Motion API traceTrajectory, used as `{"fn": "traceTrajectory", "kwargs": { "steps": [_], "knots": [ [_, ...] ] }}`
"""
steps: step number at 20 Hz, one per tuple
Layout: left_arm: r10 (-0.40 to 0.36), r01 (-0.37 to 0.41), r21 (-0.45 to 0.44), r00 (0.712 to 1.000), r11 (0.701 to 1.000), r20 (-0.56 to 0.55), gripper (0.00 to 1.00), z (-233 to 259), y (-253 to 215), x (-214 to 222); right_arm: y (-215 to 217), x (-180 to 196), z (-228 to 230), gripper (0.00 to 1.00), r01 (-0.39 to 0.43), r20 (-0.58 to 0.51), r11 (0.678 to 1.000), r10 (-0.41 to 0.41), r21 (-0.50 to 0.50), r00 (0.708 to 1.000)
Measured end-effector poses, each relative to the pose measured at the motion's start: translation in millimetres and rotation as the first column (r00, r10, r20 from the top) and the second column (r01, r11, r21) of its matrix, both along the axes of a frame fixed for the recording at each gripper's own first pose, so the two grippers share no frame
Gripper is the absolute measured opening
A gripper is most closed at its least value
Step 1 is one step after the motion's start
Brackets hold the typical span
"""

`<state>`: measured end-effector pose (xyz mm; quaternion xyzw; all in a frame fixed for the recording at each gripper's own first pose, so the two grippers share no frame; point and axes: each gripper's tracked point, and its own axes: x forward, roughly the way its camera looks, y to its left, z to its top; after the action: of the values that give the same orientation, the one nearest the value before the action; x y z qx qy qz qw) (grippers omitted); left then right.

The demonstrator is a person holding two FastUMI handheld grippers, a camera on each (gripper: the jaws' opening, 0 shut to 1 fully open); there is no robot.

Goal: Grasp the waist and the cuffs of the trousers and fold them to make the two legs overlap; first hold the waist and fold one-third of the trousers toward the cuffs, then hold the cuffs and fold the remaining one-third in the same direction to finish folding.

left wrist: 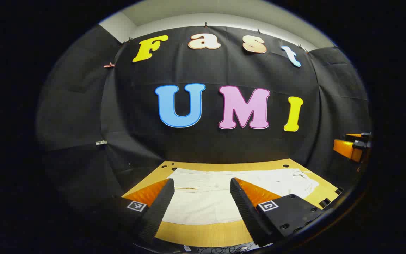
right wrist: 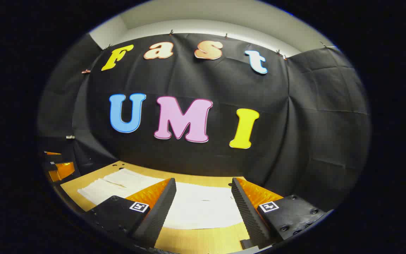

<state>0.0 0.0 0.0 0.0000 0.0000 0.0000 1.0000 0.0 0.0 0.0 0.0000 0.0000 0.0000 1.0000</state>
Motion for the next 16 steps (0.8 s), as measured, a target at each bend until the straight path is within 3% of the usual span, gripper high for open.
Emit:
{"fn": "traceTrajectory", "kwargs": {
  "steps": [7,12,16],
  "knots": [
    [-0.071,0.072,0.035,0.997,0.997,-0.017,0.99,8.2,-37.1,58.8,-8.7,67.2,-8.8,0.97,-0.022,0.020,0.999,0.023,-0.032,1.000],
    [-0.087,0.091,0.061,0.994,0.994,-0.061,0.99,0.0,-59.7,108.8,-19.4,108.9,-31.8,0.97,-0.054,-0.012,0.998,0.054,0.015,0.998],
    [-0.114,0.121,0.108,0.991,0.987,-0.075,0.98,-3.9,-62.1,127.1,-38.8,129.2,-41.5,0.97,-0.012,-0.030,0.998,0.011,-0.063,0.999]
  ]
}}
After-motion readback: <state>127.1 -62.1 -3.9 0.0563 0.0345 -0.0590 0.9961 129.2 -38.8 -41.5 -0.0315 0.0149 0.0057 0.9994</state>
